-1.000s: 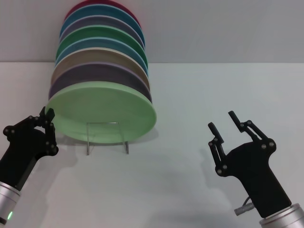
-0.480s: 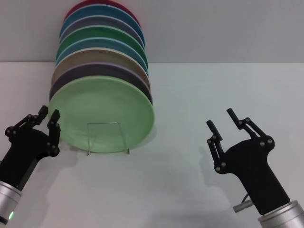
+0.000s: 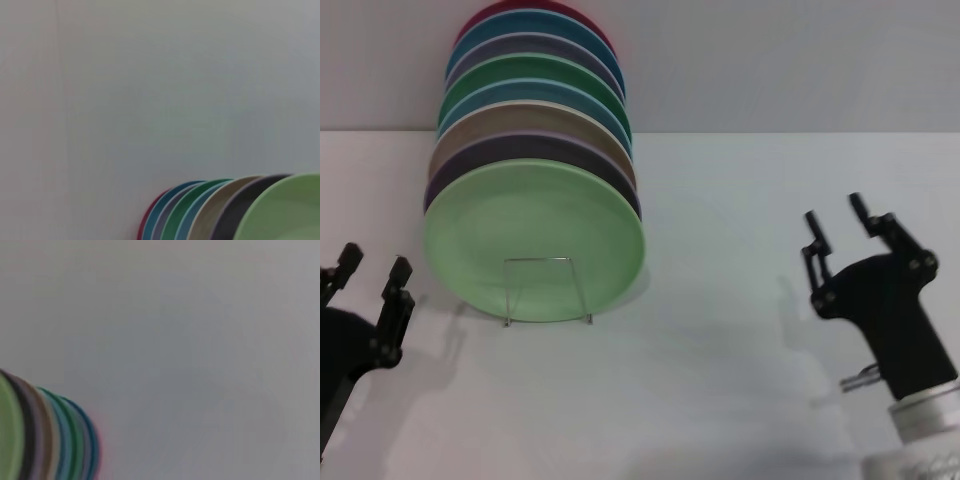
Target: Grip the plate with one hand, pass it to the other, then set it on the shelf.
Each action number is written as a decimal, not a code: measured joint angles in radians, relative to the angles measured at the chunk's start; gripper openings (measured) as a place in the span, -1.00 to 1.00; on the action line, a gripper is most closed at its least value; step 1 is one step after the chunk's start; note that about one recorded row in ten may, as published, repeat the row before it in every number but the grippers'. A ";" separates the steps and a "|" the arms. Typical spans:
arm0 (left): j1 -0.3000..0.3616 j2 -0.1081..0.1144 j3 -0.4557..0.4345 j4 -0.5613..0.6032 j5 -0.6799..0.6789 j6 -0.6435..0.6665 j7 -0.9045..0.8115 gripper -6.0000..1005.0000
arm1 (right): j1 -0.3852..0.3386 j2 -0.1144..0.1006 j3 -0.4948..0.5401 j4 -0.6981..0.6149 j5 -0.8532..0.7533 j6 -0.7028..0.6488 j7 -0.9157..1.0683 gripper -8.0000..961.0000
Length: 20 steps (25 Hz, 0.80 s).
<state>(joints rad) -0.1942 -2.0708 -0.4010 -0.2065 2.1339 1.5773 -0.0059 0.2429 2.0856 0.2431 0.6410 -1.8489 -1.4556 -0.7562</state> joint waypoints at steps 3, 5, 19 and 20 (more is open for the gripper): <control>0.013 0.000 0.001 0.000 -0.002 0.015 -0.040 -0.15 | 0.021 -0.001 0.018 -0.014 0.065 0.000 0.069 -0.14; 0.014 0.000 -0.001 0.000 -0.004 0.015 -0.063 -0.12 | 0.033 -0.002 0.021 -0.024 0.100 0.001 0.127 -0.11; -0.020 -0.001 -0.129 -0.018 -0.009 -0.031 -0.191 0.59 | 0.101 -0.004 0.029 -0.258 0.101 0.014 0.688 0.22; -0.019 -0.001 -0.144 -0.025 -0.009 -0.039 -0.191 0.59 | 0.101 -0.004 0.029 -0.258 0.101 0.014 0.688 0.30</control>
<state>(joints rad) -0.2128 -2.0722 -0.5452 -0.2311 2.1244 1.5388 -0.1973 0.3443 2.0815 0.2716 0.3833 -1.7484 -1.4416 -0.0684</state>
